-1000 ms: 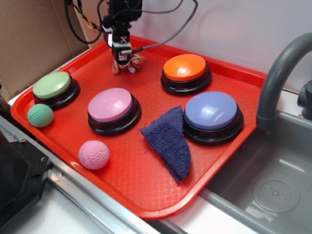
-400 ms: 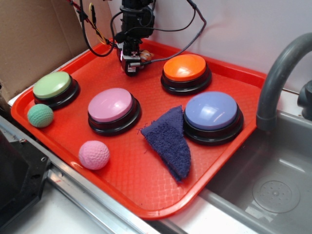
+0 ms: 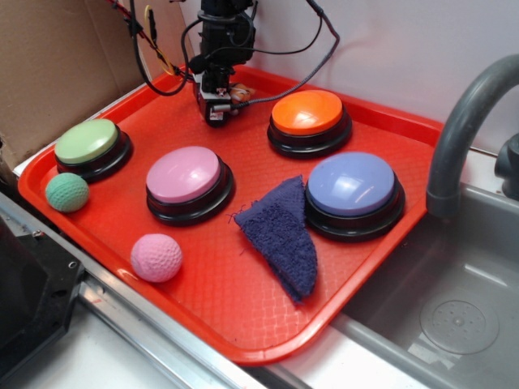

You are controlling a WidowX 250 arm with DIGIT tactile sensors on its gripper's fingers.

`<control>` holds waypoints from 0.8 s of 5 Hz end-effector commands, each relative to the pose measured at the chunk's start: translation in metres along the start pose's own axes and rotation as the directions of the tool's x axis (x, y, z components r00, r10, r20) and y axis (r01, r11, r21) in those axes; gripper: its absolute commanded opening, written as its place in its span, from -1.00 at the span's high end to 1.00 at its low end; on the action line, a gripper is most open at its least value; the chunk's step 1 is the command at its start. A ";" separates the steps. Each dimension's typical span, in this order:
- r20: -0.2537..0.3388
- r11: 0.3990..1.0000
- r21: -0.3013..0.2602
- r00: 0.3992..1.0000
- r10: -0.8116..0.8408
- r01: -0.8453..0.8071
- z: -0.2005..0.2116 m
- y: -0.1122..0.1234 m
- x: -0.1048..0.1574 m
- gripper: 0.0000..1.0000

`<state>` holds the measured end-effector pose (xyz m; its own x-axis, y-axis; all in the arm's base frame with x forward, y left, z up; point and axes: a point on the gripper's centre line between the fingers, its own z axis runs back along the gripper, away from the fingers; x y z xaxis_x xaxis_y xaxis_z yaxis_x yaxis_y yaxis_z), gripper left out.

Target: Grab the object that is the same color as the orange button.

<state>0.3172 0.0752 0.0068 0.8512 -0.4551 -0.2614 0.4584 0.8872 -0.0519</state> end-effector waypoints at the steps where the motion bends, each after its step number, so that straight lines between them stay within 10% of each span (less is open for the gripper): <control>1: 0.139 0.996 0.052 0.988 0.065 -0.073 0.066 -0.029 -0.017 1.00; 4: 0.325 0.984 0.035 0.933 0.155 -0.175 0.161 -0.104 -0.071 1.00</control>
<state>0.2474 0.0127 0.1711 0.9584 -0.2852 -0.0092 0.2852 0.9584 0.0032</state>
